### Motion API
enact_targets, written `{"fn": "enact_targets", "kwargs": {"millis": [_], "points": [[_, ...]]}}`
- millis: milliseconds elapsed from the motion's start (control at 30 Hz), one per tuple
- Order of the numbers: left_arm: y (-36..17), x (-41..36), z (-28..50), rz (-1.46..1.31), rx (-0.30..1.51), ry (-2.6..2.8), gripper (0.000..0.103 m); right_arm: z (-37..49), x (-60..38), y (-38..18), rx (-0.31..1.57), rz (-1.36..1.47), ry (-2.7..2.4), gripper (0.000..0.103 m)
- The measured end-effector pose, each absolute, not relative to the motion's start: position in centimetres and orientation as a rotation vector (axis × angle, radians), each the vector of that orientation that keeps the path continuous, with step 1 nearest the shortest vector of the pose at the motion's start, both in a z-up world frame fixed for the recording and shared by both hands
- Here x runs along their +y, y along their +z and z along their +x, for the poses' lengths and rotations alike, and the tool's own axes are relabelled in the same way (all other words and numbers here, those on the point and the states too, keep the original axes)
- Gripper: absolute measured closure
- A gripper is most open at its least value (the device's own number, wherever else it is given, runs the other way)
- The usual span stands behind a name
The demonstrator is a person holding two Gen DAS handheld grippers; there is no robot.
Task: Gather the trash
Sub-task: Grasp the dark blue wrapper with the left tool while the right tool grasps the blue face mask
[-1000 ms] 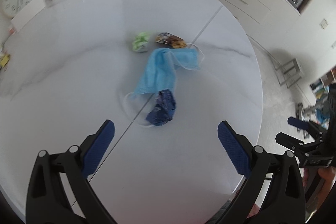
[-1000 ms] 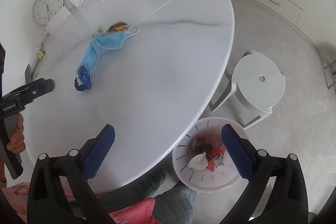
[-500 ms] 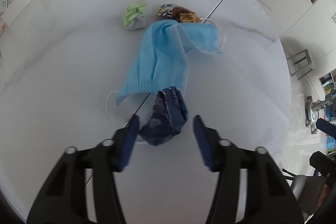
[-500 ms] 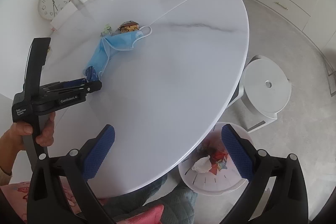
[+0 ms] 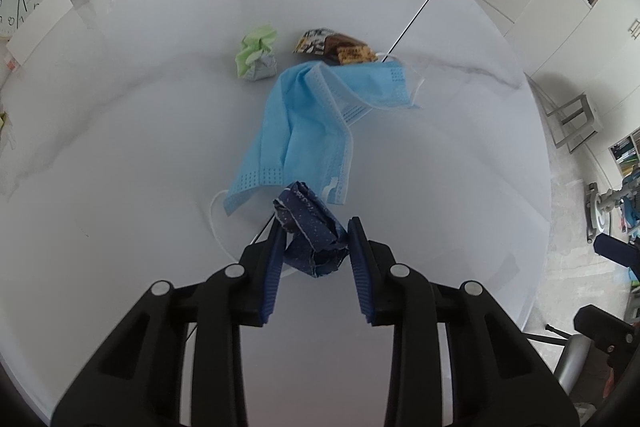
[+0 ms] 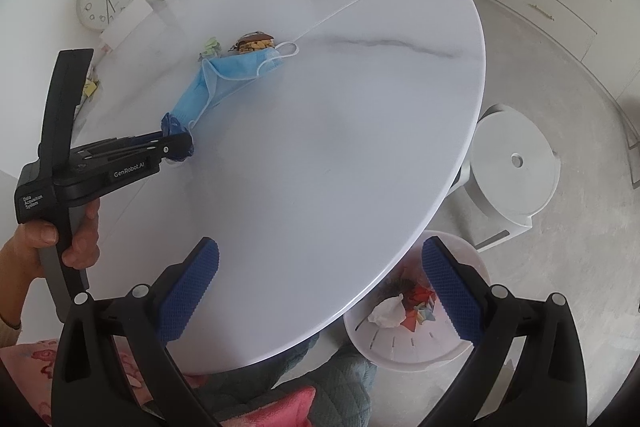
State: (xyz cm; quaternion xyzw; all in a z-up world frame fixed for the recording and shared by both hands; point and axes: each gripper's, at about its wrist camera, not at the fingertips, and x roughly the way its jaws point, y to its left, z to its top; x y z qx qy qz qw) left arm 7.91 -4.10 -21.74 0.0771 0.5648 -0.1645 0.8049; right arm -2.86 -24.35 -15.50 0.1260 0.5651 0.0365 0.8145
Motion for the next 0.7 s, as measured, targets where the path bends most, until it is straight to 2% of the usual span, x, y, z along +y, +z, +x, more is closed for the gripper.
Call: {"fn": "enact_targets", "kwargs": {"millis": [367, 533, 700], "points": [[-17.6, -1.7, 5.7, 0.064, 1.135, -0.376, 0.072, -1.4, -23.7, -14.6, 1.179, 0.298, 0.089, 0.002], [-15.2, 2.0, 5.5, -0.020, 1.095, -0.363, 0.072, 3.0, -20.6, -13.6, 1.155, 0.338, 0.140, 0.002], [-15.0, 6.3, 5.5, -0.035, 1.093, -0.323, 0.072, 9.3, -15.4, -13.8, 1.148, 0.292, 0.158, 0.002]]}}
